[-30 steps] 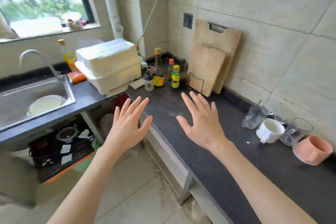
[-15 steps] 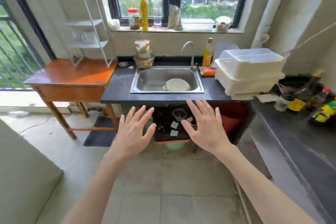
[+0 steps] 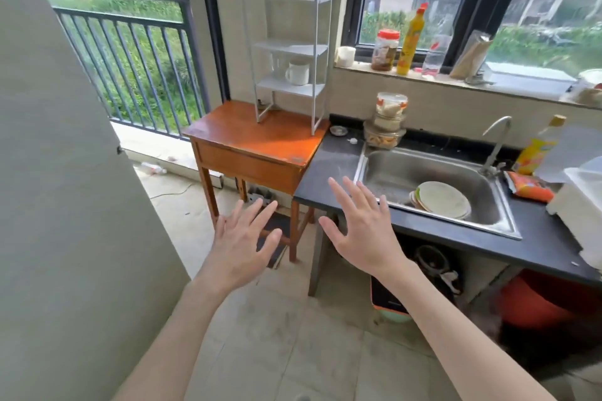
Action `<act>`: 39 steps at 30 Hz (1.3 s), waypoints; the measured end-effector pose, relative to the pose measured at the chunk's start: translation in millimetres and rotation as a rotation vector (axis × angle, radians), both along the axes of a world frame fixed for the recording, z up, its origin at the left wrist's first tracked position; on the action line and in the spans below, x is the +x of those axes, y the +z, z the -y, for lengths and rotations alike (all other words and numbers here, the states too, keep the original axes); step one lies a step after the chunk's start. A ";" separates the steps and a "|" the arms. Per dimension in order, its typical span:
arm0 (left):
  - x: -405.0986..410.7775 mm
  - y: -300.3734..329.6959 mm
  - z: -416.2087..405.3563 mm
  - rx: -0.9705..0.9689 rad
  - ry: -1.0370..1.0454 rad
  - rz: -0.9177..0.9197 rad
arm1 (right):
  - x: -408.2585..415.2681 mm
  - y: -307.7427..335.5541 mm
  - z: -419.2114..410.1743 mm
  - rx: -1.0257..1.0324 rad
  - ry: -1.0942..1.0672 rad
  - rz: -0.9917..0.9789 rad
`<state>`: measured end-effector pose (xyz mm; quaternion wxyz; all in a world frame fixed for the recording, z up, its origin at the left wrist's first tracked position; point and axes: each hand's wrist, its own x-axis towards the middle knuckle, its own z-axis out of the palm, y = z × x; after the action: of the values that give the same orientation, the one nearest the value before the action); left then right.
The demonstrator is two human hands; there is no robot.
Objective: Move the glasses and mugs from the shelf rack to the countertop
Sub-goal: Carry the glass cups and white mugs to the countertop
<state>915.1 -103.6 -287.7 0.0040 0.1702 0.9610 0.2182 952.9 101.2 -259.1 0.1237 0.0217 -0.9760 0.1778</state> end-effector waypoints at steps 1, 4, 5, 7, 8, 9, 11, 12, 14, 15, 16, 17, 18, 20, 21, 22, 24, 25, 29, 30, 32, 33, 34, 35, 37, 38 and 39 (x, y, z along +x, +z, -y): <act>-15.2 1.1 5.1 0.013 0.009 0.003 | -19.8 -1.0 5.5 -0.002 0.013 -0.006; -68.6 6.4 16.6 0.031 0.029 -0.021 | -84.2 -5.0 16.6 0.000 0.042 -0.037; -88.2 10.1 19.5 0.029 0.038 -0.025 | -106.5 -5.5 19.0 -0.010 0.048 -0.044; -128.0 19.2 23.0 0.016 0.048 -0.025 | -149.7 -4.7 21.6 -0.039 0.055 -0.052; -147.5 23.9 24.5 0.008 0.046 -0.024 | -170.3 -3.8 22.3 -0.048 0.056 -0.056; -166.0 28.2 26.0 0.005 0.044 -0.026 | -189.2 -2.7 22.6 -0.050 0.056 -0.059; -201.8 33.5 28.4 0.011 0.048 -0.048 | -224.7 0.5 21.6 -0.044 0.051 -0.068; -218.5 34.0 29.8 0.012 0.050 -0.055 | -240.7 2.2 21.0 -0.042 0.049 -0.069; -249.3 30.6 32.6 0.009 0.056 -0.050 | -269.9 3.8 20.6 -0.034 0.057 -0.067; -265.1 26.8 33.6 0.012 0.058 -0.044 | -284.0 4.1 20.2 -0.028 0.059 -0.067; -281.0 22.7 34.0 0.015 0.058 -0.038 | -298.1 4.2 19.7 -0.021 0.056 -0.065; -296.5 18.4 34.3 0.018 0.056 -0.034 | -312.2 4.2 18.9 -0.017 0.049 -0.060; -312.3 13.7 34.8 0.021 0.052 -0.031 | -327.2 3.7 18.2 -0.022 0.040 -0.053; -344.8 4.5 36.4 0.024 0.031 -0.030 | -356.1 1.2 17.7 -0.050 0.031 -0.039; -361.9 -0.1 37.9 0.024 0.019 -0.030 | -370.5 -1.0 18.7 -0.077 0.034 -0.029; -380.2 -4.5 39.4 0.022 0.008 -0.028 | -385.3 -3.8 20.1 -0.109 0.037 -0.019; -419.0 -12.1 43.3 0.024 -0.007 -0.025 | -415.3 -10.0 23.1 -0.156 0.035 -0.005; -440.1 -15.6 45.4 0.030 -0.016 -0.024 | -432.0 -13.3 24.6 -0.160 0.028 -0.004; -527.6 -26.3 51.7 0.045 -0.085 -0.019 | -506.3 -22.8 32.2 -0.127 -0.027 -0.022; -548.7 -27.6 52.6 0.040 -0.096 -0.009 | -524.6 -23.3 34.7 -0.127 -0.044 -0.019; -586.4 -29.2 53.1 0.055 -0.111 0.007 | -557.4 -24.6 39.3 -0.126 -0.074 -0.010; -602.4 -29.9 52.3 0.077 -0.121 0.006 | -571.6 -25.6 41.0 -0.123 -0.086 -0.008; -616.4 -30.4 50.6 0.107 -0.129 0.006 | -584.0 -27.2 42.1 -0.121 -0.099 -0.005; -629.7 -30.7 47.8 0.153 -0.130 0.017 | -595.7 -28.9 42.2 -0.127 -0.111 0.001; -654.3 -31.2 38.4 0.285 -0.127 0.094 | -616.8 -34.2 39.6 -0.183 -0.141 0.032; -665.0 -31.8 31.5 0.348 -0.139 0.144 | -625.9 -37.4 37.5 -0.243 -0.161 0.054; -675.2 -32.4 23.6 0.389 -0.164 0.181 | -634.3 -40.5 35.0 -0.317 -0.183 0.071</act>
<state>239.9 -127.2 -320.1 0.0751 0.2251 0.8795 0.4125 318.6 66.3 -299.5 0.1065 -0.0931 -0.9375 0.3179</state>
